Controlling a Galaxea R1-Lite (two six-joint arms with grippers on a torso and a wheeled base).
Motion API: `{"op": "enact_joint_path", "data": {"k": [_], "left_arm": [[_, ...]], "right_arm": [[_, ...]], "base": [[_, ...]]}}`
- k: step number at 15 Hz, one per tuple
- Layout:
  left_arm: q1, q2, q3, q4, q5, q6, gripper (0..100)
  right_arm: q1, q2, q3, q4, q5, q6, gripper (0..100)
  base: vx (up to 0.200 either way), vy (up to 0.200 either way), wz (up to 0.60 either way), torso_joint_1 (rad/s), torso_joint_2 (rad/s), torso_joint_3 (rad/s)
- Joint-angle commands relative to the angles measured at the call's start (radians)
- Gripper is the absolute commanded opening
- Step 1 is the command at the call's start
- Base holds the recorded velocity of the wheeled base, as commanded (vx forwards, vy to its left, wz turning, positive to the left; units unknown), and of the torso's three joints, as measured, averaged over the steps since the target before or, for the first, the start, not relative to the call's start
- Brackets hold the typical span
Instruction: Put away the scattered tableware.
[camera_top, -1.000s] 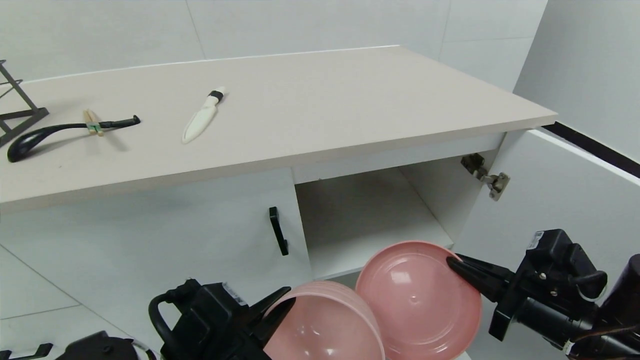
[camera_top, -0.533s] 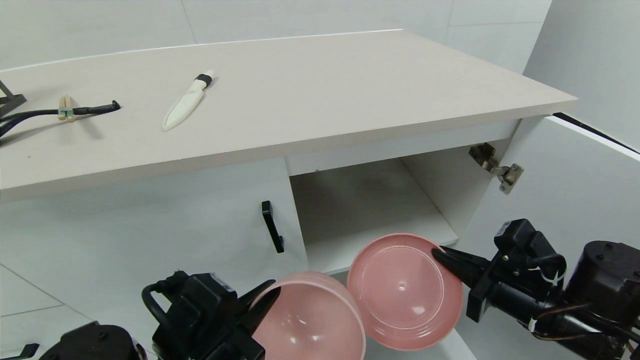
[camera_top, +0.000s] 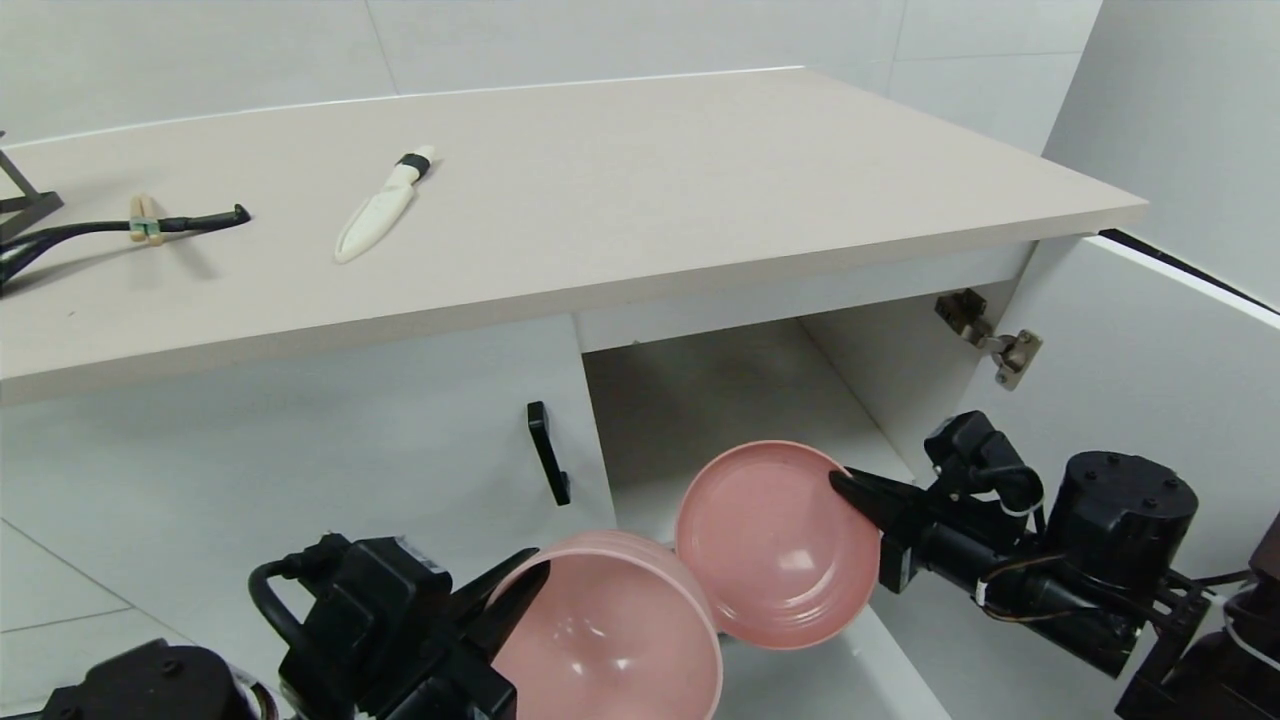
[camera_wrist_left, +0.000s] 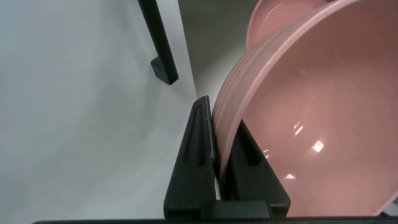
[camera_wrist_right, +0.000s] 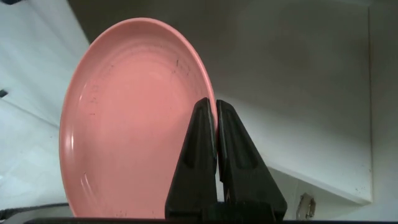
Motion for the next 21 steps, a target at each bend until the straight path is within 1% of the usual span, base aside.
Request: {"op": "enact_joint_path", "data": {"k": [1, 4, 5, 7, 8, 11, 12, 13, 15, 21], "left_arm": [[0.000, -0.003, 0.000, -0.001, 0.001, 0.000, 0], [0.001, -0.006, 0.000, -0.001, 0.001, 0.001, 0], [0.010, -0.006, 0.002, -0.001, 0.002, 0.001, 0], [0.050, 0.000, 0.000, -0.001, 0.002, 0.001, 0], [0.059, -0.003, 0.002, -0.001, 0.002, 0.001, 0], [0.108, -0.017, 0.002, -0.001, 0.005, 0.003, 0], [0.115, -0.017, 0.002, -0.001, 0.007, 0.003, 0], [0.130, -0.035, 0.002, -0.001, 0.007, 0.003, 0], [0.130, -0.067, 0.002, -0.001, 0.007, 0.003, 0], [0.131, -0.213, 0.002, 0.214, 0.011, 0.001, 0]], "right_arm": [[-0.008, 0.077, -0.070, -0.001, 0.000, 0.002, 0], [-0.024, 0.133, -0.126, -0.001, -0.001, 0.022, 0], [-0.030, 0.144, -0.133, -0.001, -0.001, 0.034, 0], [-0.042, 0.161, -0.149, -0.001, -0.001, 0.052, 0], [-0.048, 0.169, -0.162, -0.001, -0.003, 0.060, 0], [-0.051, 0.212, -0.214, -0.001, -0.055, 0.126, 0], [-0.051, 0.218, -0.223, -0.001, -0.061, 0.137, 0], [-0.051, 0.242, -0.263, -0.001, -0.072, 0.180, 0], [-0.051, 0.273, -0.309, -0.001, -0.077, 0.193, 0], [-0.054, 0.371, -0.410, -0.001, -0.083, 0.198, 0]], "base": [[0.000, 0.000, 0.00, 0.000, 0.00, 0.000], [0.000, 0.000, 0.00, 0.000, 0.00, 0.000], [0.000, 0.000, 0.00, 0.000, 0.00, 0.000], [0.000, 0.000, 0.00, 0.000, 0.00, 0.000], [0.000, 0.000, 0.00, 0.000, 0.00, 0.000], [0.000, 0.000, 0.00, 0.000, 0.00, 0.000], [0.000, 0.000, 0.00, 0.000, 0.00, 0.000], [0.000, 0.000, 0.00, 0.000, 0.00, 0.000], [0.000, 0.000, 0.00, 0.000, 0.00, 0.000], [0.000, 0.000, 0.00, 0.000, 0.00, 0.000]]}}
